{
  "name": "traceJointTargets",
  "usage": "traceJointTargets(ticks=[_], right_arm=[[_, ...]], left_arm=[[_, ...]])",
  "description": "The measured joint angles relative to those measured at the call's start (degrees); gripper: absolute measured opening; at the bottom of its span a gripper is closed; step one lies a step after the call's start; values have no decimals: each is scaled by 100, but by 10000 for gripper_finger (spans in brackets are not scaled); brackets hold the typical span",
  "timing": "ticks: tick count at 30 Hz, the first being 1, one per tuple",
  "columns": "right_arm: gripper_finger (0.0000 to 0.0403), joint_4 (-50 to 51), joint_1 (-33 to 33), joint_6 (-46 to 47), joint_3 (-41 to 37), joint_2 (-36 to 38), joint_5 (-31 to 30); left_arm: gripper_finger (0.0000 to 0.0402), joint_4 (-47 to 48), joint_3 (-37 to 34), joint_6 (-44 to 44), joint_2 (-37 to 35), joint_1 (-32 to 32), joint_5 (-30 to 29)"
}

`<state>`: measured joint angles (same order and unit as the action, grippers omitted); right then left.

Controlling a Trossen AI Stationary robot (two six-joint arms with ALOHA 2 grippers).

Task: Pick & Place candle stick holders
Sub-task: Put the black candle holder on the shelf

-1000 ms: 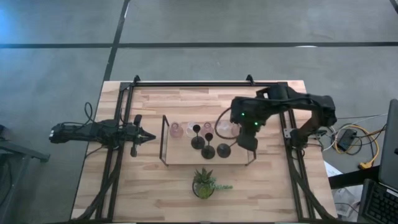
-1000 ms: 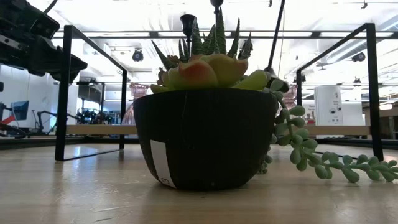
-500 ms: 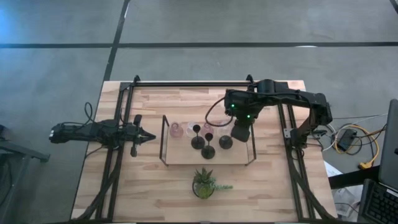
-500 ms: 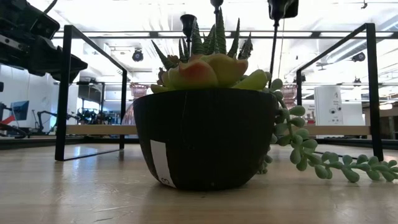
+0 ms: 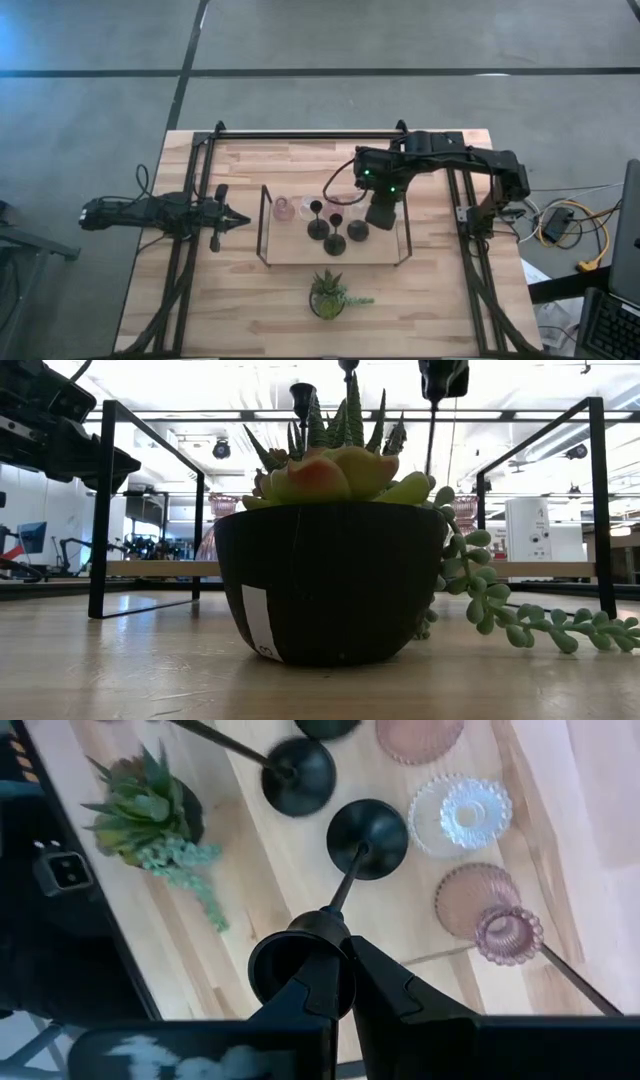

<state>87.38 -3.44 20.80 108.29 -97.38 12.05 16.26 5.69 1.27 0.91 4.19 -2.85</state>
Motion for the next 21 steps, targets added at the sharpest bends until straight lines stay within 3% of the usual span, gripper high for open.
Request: traceJointTargets(ticks=[21], right_arm=[[11,-185,0,-20,2,-147,95]], left_arm=[[28,1,1,0,4,1,15]])
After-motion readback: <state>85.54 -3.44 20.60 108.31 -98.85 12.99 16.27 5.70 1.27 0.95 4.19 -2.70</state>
